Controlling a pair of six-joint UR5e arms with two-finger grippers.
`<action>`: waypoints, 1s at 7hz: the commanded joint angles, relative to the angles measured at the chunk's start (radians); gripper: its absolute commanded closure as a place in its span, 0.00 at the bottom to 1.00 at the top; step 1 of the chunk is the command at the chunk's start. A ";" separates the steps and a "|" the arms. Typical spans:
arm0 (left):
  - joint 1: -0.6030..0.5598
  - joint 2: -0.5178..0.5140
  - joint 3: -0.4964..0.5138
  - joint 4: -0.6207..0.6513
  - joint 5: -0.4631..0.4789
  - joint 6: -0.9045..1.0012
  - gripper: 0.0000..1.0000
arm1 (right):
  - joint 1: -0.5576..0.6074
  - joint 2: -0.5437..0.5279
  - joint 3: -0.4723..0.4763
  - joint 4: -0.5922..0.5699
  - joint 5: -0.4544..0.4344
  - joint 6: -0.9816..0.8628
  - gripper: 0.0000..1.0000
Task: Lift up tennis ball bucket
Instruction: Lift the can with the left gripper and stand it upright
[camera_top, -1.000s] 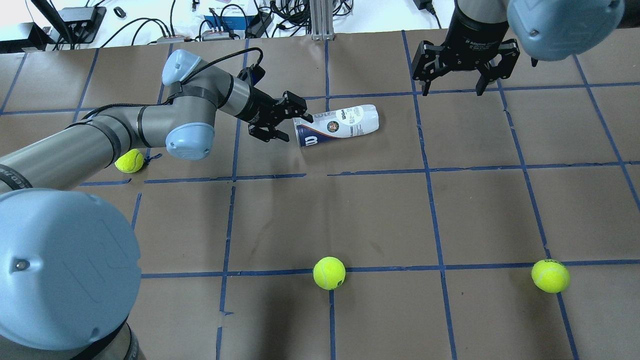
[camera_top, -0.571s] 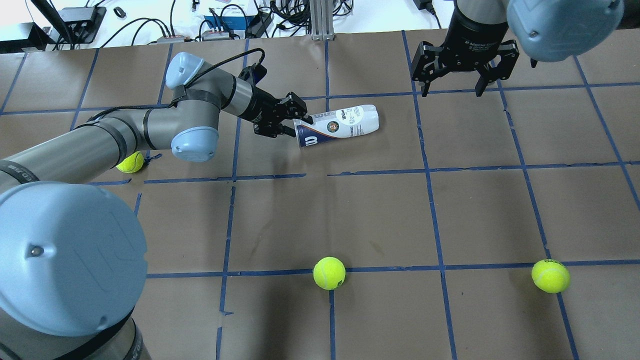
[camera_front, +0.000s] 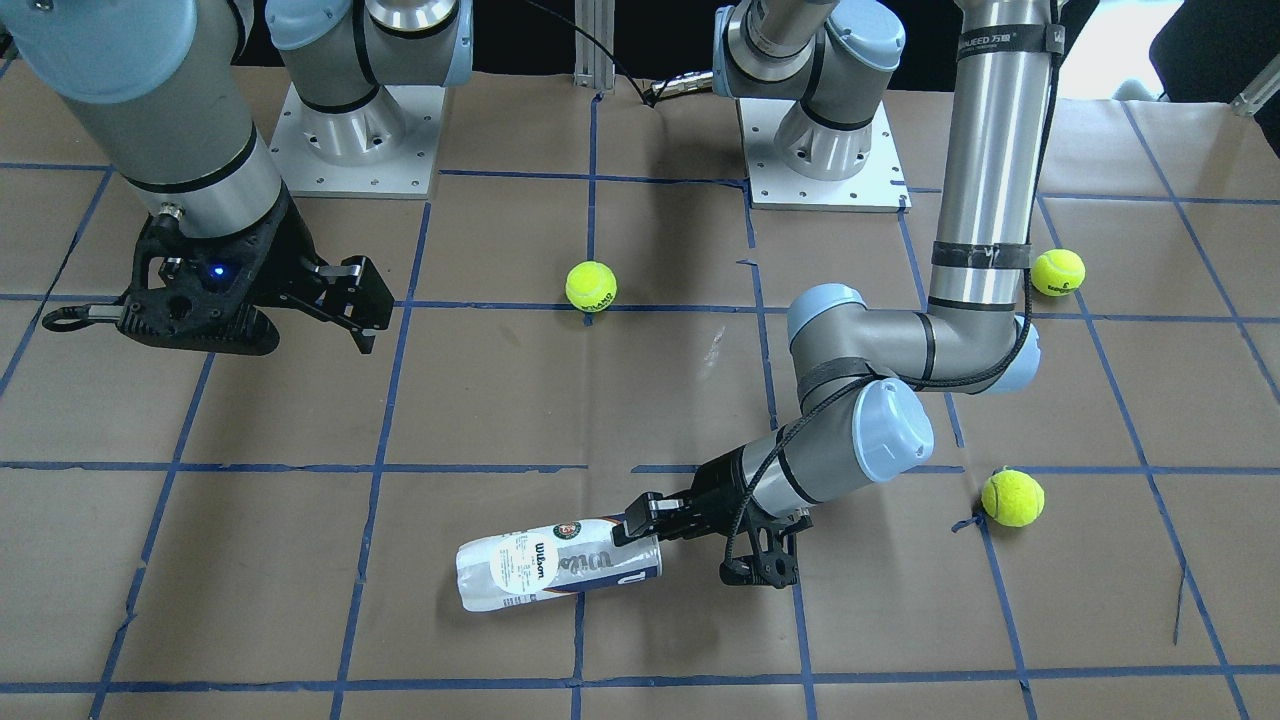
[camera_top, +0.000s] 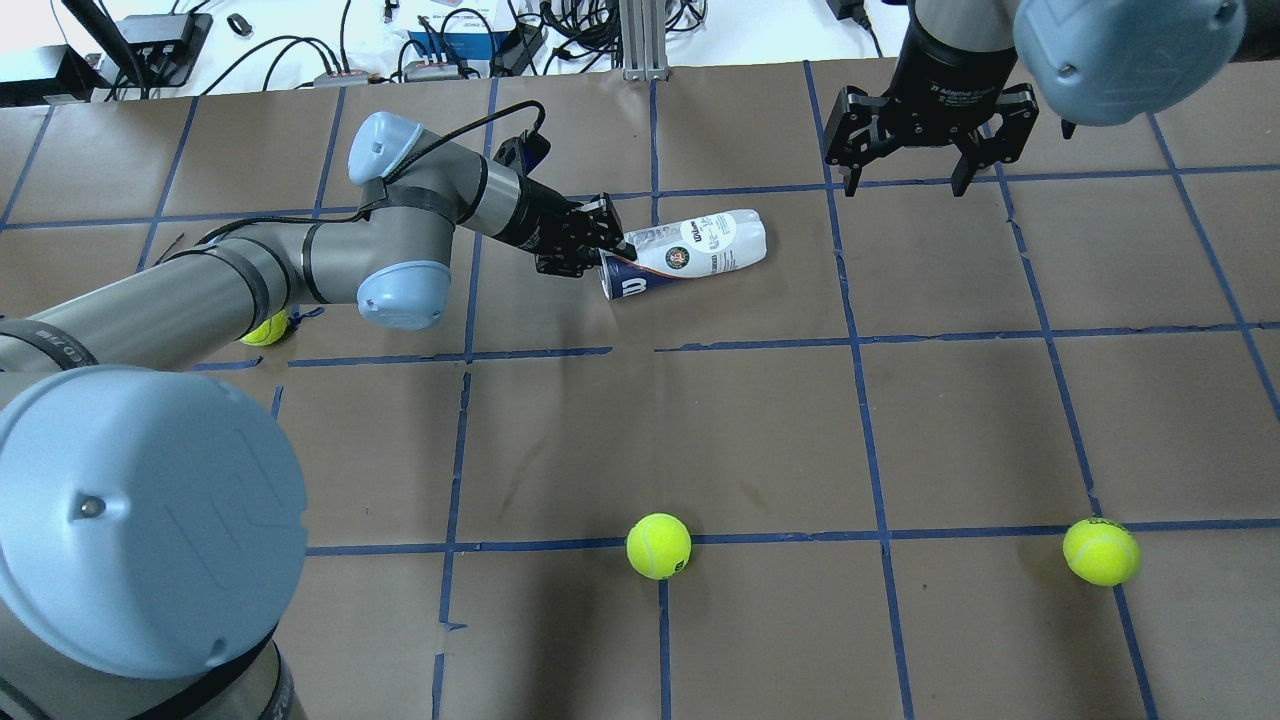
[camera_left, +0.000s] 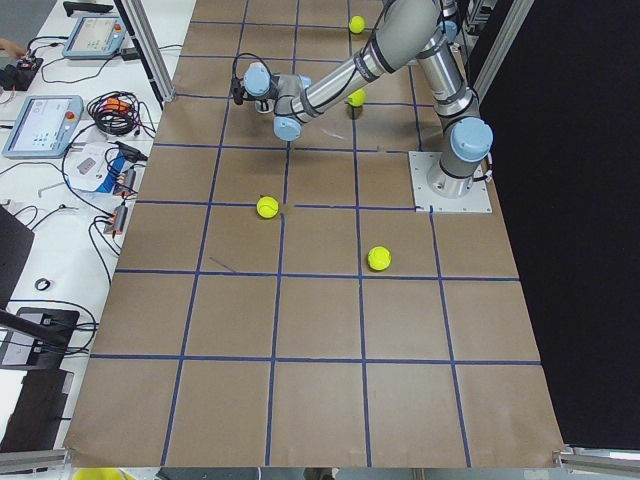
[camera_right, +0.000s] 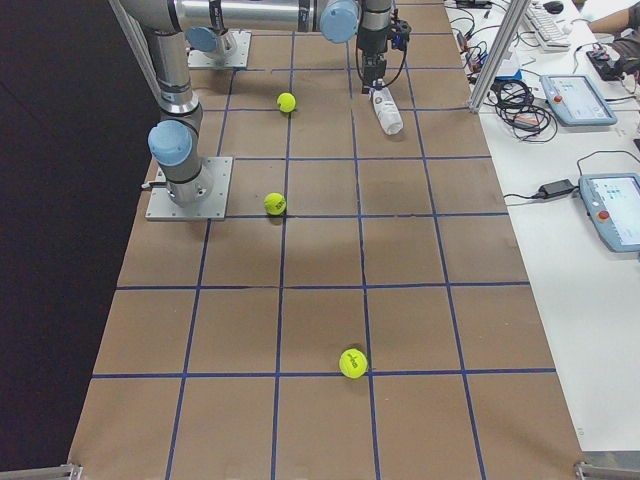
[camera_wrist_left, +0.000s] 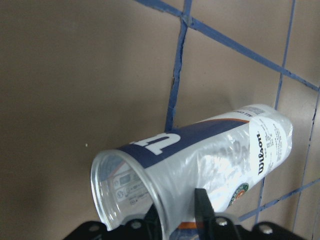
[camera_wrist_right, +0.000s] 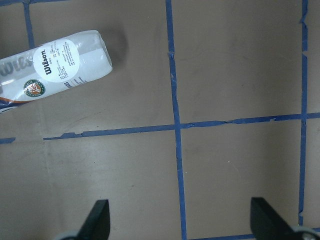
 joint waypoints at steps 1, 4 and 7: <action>-0.015 0.065 0.013 0.001 -0.033 -0.142 1.00 | -0.004 0.000 0.000 0.001 0.001 0.001 0.00; -0.030 0.191 0.032 -0.012 0.105 -0.216 1.00 | -0.001 0.000 0.000 0.000 0.001 0.003 0.00; -0.085 0.282 0.222 -0.387 0.509 -0.026 1.00 | 0.001 -0.001 -0.012 0.000 -0.002 0.006 0.00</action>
